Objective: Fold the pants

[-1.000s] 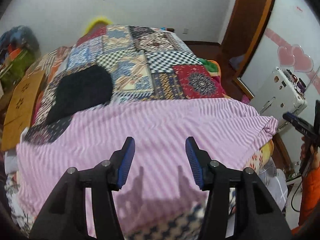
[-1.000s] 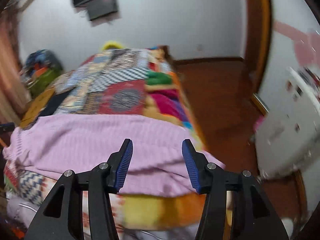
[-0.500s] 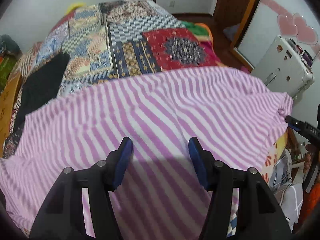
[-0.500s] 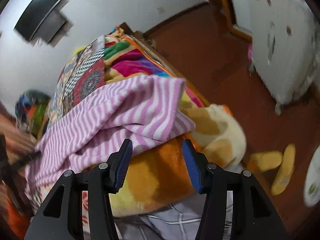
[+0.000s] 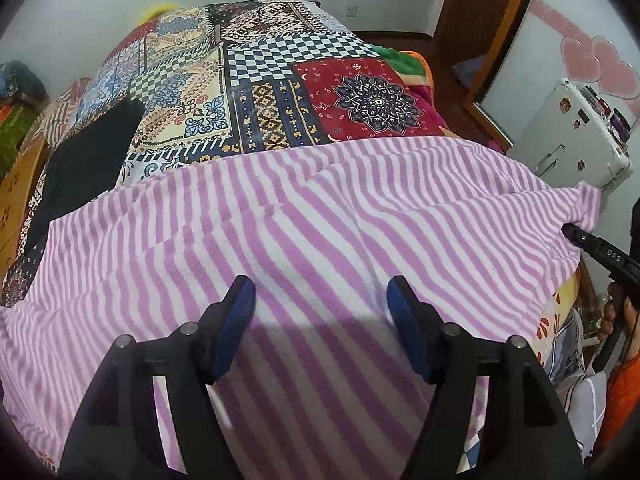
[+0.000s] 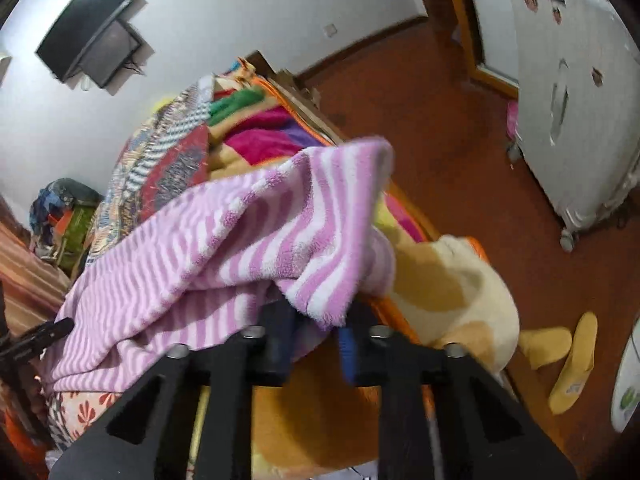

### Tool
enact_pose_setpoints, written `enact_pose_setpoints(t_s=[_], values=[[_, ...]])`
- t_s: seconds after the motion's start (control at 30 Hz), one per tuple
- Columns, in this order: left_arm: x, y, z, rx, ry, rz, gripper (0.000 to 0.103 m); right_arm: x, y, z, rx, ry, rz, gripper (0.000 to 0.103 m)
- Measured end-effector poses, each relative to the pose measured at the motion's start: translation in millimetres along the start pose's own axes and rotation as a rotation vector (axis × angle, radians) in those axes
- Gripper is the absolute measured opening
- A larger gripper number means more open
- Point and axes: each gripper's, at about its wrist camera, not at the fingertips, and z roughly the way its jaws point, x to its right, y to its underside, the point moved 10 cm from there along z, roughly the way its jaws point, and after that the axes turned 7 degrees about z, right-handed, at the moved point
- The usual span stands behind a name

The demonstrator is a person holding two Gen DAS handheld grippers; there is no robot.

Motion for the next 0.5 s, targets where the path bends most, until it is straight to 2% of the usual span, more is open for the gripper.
enact_pose_setpoints(t_s=[0.13,0.27,0.3,0.33,0.4,0.43,0.5], values=[[-1.0,-4.4,-8.2,0.006,-0.006,0.008,0.069,-1.4,0.1,-12.7,0.030,0.024,-0.045,0.006],[-1.1,-13.1,-19.3,0.033,0.002,0.003,0.069,21.3,13.1,-3.3,-0.027,0.039,0.013,0.007],[-0.2,-15.3,-20.5,0.035,0.006,0.004,0.069,27.6,16.8,-0.8,-0.044,0.041,0.024,0.010],[1.5,-18.7,-21.8,0.035,0.011,0.008,0.069,29.4,16.9,-2.1,-0.042,0.040,0.030,0.020],[6.2,-28.5,-23.7,0.040,0.017,0.027,0.069,32.9,13.4,-9.6,-0.033,0.056,0.039,0.030],[8.7,-33.0,-23.9,0.042,0.019,0.036,0.069,34.5,9.2,-14.9,-0.032,0.067,0.036,0.034],[17.0,-46.3,-23.6,0.051,0.027,0.060,0.069,36.2,-1.5,-25.4,-0.006,0.082,0.026,0.035]])
